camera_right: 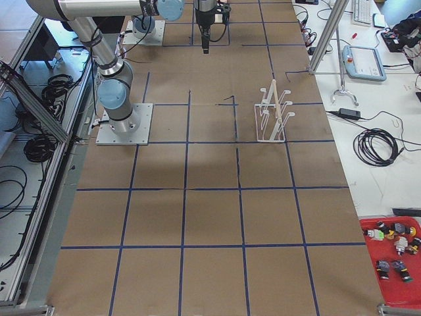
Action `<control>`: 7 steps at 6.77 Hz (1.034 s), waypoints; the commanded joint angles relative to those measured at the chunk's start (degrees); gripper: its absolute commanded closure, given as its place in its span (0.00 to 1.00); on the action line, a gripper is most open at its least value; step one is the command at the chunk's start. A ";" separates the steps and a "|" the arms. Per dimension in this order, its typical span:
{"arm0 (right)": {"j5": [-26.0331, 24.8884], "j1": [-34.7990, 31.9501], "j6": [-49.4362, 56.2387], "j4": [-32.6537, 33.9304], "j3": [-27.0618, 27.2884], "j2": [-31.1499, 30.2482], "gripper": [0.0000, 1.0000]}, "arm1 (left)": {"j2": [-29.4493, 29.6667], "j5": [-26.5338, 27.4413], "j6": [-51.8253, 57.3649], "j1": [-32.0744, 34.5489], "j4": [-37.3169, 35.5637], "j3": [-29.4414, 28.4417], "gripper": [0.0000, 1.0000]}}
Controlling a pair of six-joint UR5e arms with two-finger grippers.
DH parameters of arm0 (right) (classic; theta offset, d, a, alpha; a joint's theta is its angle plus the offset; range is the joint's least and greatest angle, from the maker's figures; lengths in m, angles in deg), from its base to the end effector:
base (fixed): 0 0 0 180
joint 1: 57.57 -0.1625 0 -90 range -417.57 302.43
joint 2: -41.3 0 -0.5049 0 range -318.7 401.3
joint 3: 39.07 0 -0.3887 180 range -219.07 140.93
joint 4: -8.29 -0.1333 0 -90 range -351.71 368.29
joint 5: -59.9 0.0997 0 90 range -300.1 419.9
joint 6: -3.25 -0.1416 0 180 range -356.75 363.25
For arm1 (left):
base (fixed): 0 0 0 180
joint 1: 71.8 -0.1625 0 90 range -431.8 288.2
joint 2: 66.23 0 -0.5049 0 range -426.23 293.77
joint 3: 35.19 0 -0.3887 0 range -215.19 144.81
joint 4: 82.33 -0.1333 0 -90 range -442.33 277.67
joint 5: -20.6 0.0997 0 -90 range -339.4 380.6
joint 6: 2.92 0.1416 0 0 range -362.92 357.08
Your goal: Transfer IKEA cup to right arm and place on rack
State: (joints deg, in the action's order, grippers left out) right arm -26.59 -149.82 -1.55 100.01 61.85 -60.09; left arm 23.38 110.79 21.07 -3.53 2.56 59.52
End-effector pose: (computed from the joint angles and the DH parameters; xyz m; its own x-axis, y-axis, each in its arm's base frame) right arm 0.1573 -0.3881 0.5232 -0.9970 0.0422 -0.0642 0.0444 0.9985 -0.0330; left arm 0.0565 -0.5005 0.4979 -0.9992 0.0394 -0.0086 0.0395 0.9992 -0.0112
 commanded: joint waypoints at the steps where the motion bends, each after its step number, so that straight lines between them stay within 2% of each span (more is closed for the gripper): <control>1: 0.62 -0.04 -0.29 1.16 1.46 -0.04 0.00 | 2.13 -0.10 4.39 -5.24 -0.16 0.04 0.00; 2: 0.80 -0.04 -0.64 9.62 4.00 -0.21 0.00 | 3.71 -0.10 4.75 -5.34 -2.08 0.13 0.00; 3: 0.80 -0.04 -3.43 21.88 7.59 -0.21 0.00 | 5.73 -0.10 4.75 -5.34 -3.92 0.22 0.00; 4: 0.88 -0.04 -11.03 32.79 11.19 -0.39 0.00 | 7.40 -0.62 4.66 -5.25 -5.42 0.30 0.00; 5: 0.89 -0.04 -13.37 36.73 12.19 -0.39 0.00 | 8.38 -0.72 4.49 -4.99 -8.05 1.26 0.00; 6: 2.02 -0.13 -22.09 48.08 14.11 -0.39 0.00 | 8.91 -0.63 4.31 -4.81 -10.33 2.92 0.00; 7: 7.42 -0.04 -25.31 49.59 14.13 -0.39 0.00 | 9.26 -0.72 3.79 -4.64 -13.23 5.46 0.00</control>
State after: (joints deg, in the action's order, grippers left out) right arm -23.66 -149.90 -21.21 144.08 75.13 -60.47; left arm 32.05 110.14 25.31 -8.38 -7.55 62.53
